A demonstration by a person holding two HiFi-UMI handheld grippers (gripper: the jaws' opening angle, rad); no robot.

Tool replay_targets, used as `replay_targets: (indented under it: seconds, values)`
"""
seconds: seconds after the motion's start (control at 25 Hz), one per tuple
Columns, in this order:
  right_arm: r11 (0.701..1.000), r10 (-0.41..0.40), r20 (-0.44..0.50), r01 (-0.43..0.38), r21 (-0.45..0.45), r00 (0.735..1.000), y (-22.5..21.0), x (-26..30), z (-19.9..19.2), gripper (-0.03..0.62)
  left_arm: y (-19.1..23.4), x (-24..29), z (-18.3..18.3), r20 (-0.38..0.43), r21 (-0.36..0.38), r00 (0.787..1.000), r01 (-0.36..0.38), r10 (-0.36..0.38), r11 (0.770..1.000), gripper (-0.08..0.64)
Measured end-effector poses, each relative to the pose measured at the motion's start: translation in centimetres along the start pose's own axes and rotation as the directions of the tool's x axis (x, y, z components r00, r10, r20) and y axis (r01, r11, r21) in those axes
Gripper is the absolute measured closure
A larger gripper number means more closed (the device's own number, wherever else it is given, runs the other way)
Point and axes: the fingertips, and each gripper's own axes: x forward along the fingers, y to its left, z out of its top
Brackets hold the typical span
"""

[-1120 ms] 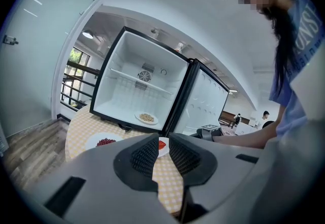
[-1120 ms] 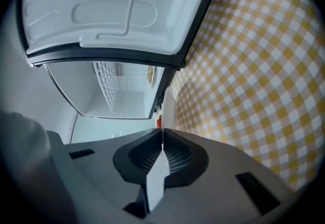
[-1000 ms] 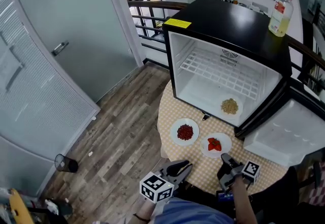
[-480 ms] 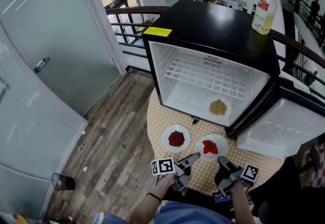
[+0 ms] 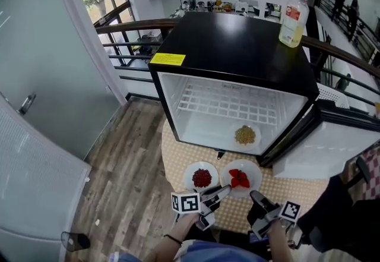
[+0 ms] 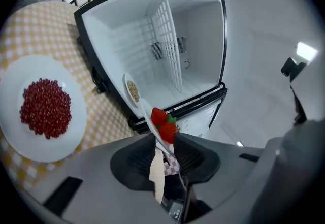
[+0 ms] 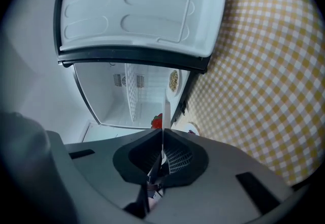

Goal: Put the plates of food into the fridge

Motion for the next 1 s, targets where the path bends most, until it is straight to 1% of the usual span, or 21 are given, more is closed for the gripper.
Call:
replay_targets:
  seconds: [0.04,0.16,0.2,0.28,0.44,0.56,0.64,0.72,0.88,1.0]
  values:
    - [1.0,0.008,0.004,-0.008,-0.007,1.0,0.6,0.3,-0.2,0.569,-0.2,-0.4,0.5,-0.008,0.008,1.0,0.001,-0.001,1.0,0.442]
    - [0.999,0.051,0.012,-0.051,-0.012,0.999,2.7,1.2,-0.9,0.569,-2.2,-1.5,2.6,-0.002,0.016,0.999,0.048,-0.048,0.999,0.448]
    - [0.998,0.066,0.012,-0.066,-0.019,0.998,3.5,1.5,-1.1,0.569,-2.6,-2.0,3.3,0.001,0.028,0.999,0.052,-0.052,0.998,0.448]
    - [0.995,0.093,0.009,-0.092,-0.047,0.996,5.3,2.3,-1.5,0.569,-3.5,-2.9,4.8,0.008,0.067,0.998,0.055,-0.056,0.996,0.448]
    - [0.982,0.159,0.002,-0.158,-0.108,0.987,9.3,4.4,-2.1,0.569,-5.9,-4.6,8.8,0.042,0.15,0.995,0.079,-0.086,0.985,0.448]
    - [0.968,0.219,0.018,-0.215,-0.127,0.976,12.1,6.4,-1.8,0.569,-7.4,-5.1,12.4,0.045,0.245,0.994,0.089,-0.103,0.965,0.448]
    - [0.96,0.25,0.035,-0.243,-0.143,0.968,13.5,7.7,-1.3,0.569,-8.2,-5.0,14.8,0.034,0.324,0.995,0.074,-0.09,0.943,0.448]
    - [0.952,0.277,0.055,-0.267,-0.153,0.959,14.8,9.1,-0.7,0.569,-8.7,-4.9,16.9,0.027,0.38,0.996,0.064,-0.081,0.923,0.448]
    - [0.937,0.321,0.093,-0.303,-0.173,0.942,17.2,11.8,0.6,0.569,-9.1,-4.6,20.8,0.04,0.42,0.996,0.061,-0.085,0.905,0.448]
    - [0.933,0.328,0.11,-0.304,-0.193,0.938,18.5,13.7,1.6,0.569,-8.8,-4.2,23.2,0.05,0.441,0.996,0.046,-0.076,0.897,0.446]
